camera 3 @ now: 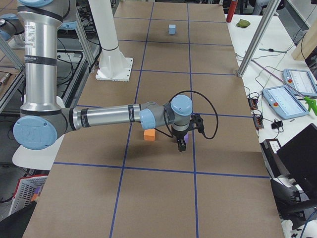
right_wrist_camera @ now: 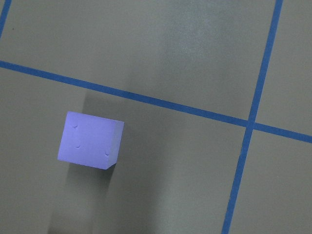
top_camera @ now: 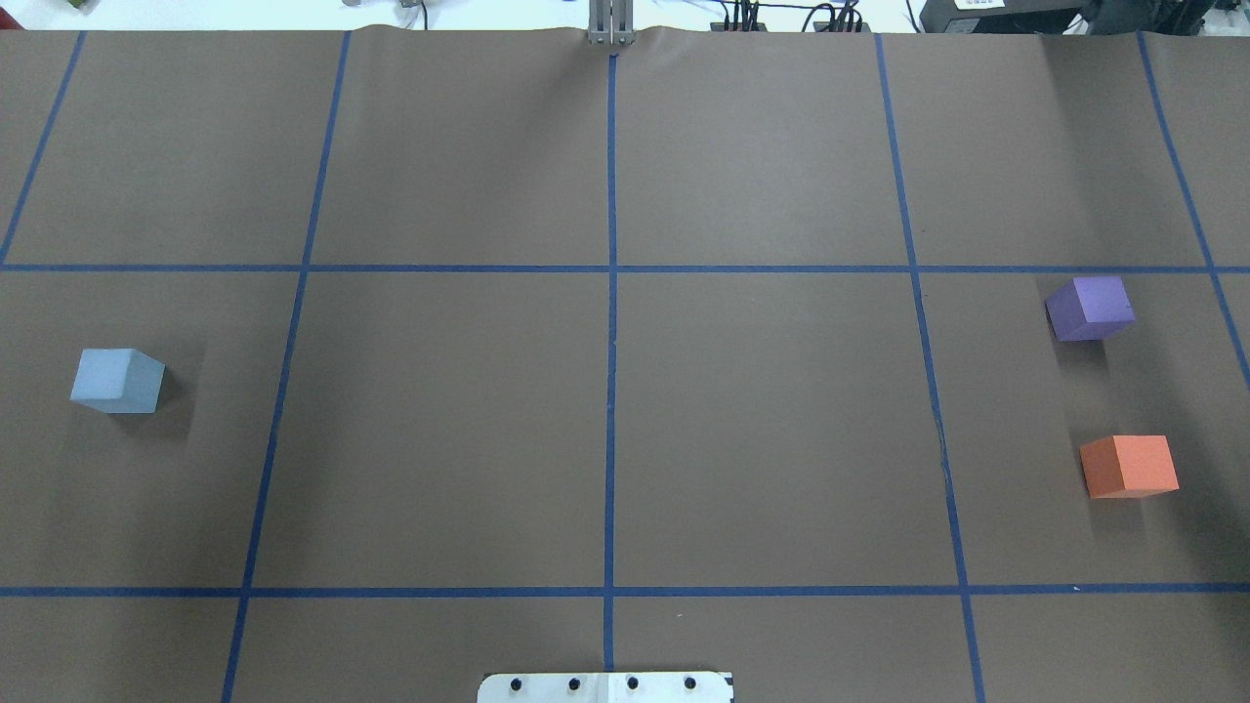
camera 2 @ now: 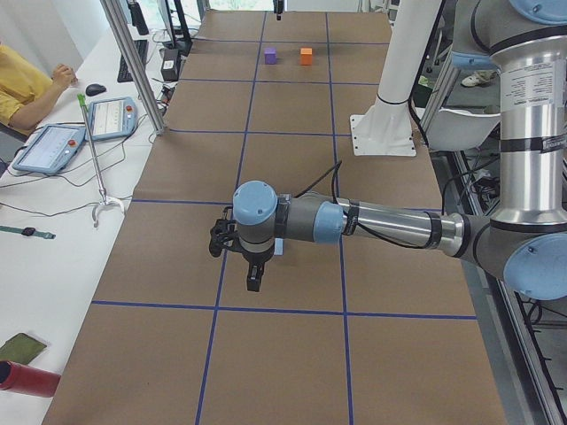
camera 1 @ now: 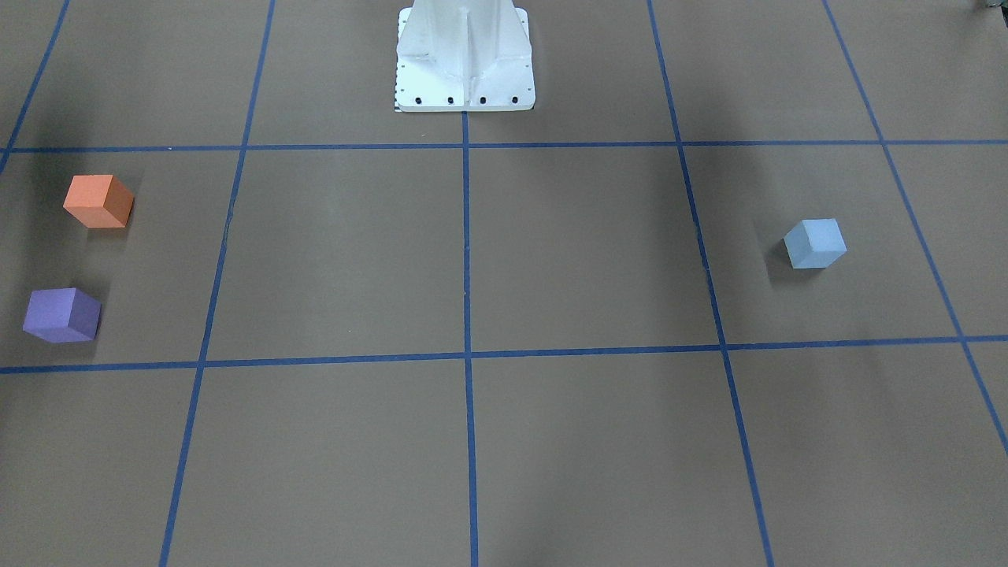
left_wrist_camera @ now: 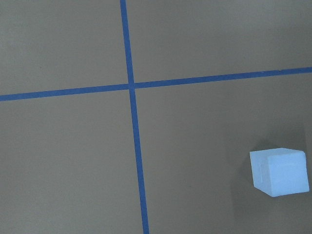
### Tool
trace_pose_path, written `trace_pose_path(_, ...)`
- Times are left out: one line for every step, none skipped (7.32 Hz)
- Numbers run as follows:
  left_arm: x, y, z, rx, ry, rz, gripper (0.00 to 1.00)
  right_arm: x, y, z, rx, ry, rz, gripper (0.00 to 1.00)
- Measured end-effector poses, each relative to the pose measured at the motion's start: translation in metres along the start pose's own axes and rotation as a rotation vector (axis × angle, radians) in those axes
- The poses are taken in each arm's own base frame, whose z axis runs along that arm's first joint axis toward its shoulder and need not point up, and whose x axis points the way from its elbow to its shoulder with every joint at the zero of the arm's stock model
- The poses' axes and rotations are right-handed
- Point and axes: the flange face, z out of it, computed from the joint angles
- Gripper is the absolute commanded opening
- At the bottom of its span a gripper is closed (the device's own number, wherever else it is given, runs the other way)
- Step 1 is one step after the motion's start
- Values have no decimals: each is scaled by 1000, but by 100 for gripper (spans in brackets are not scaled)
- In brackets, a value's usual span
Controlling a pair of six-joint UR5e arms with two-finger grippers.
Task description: Place blue block between orange and purple blocks
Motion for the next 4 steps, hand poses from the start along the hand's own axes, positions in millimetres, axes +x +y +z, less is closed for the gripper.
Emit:
trace_pose_path(-2, 0, 2, -3, 0, -3, 100, 1, 2, 1, -2, -1, 2, 100)
trace_pose_path(-2, 1, 2, -4, 0, -4, 100, 1, 3, 1, -4, -2, 4, 100)
trace_pose_path(-3, 2, 3, -5, 0, -4, 100, 2, 4, 2, -6, -4, 6, 100)
trace_pose_path(-5, 4, 5, -7, 2, -4, 100, 2, 4, 3, -8, -7, 6, 100)
